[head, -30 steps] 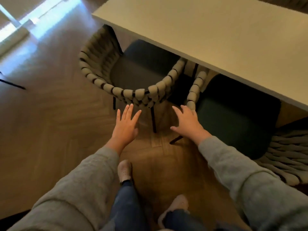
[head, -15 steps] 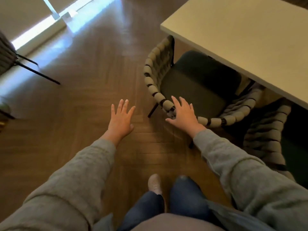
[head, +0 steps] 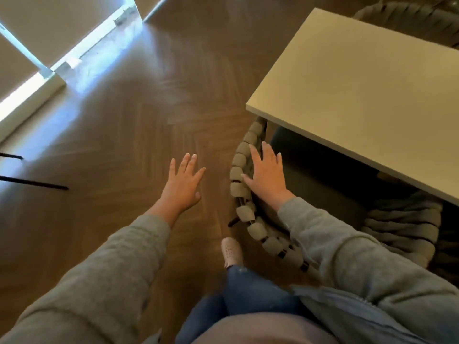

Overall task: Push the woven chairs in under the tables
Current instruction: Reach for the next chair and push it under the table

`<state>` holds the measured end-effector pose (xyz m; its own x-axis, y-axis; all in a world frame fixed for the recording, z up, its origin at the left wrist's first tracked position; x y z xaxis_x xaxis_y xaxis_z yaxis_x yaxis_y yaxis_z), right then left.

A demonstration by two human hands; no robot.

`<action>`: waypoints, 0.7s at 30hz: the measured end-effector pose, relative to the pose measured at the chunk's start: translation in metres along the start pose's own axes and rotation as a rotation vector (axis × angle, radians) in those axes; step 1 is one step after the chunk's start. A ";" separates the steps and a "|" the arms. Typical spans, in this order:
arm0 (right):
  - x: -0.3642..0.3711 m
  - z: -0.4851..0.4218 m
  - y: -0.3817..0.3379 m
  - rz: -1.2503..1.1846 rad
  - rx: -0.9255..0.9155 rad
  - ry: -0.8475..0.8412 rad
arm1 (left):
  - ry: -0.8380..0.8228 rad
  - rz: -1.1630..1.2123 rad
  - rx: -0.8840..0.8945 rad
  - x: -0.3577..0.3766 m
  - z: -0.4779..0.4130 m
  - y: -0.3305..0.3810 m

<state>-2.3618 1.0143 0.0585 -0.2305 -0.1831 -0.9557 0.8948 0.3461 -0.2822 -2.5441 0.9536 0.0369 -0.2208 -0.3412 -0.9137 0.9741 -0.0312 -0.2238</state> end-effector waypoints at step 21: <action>-0.014 -0.338 0.020 -0.081 0.478 0.038 | 0.054 -0.295 0.459 -0.115 -0.410 -0.146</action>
<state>-2.4696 1.3346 0.0382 -0.3126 -0.1553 -0.9371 0.9467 -0.1313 -0.2941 -2.6801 1.3827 0.0357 -0.4784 -0.2072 -0.8533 0.7884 -0.5293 -0.3135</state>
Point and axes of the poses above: each hand's wrist, its own z-axis away from the middle knuckle, its own x-axis out of the palm, y = z × x, the point moved 10 cm from there along -z, towards the middle knuckle, and after that the axes turned 5 degrees about -x, right-handed, at the moved point
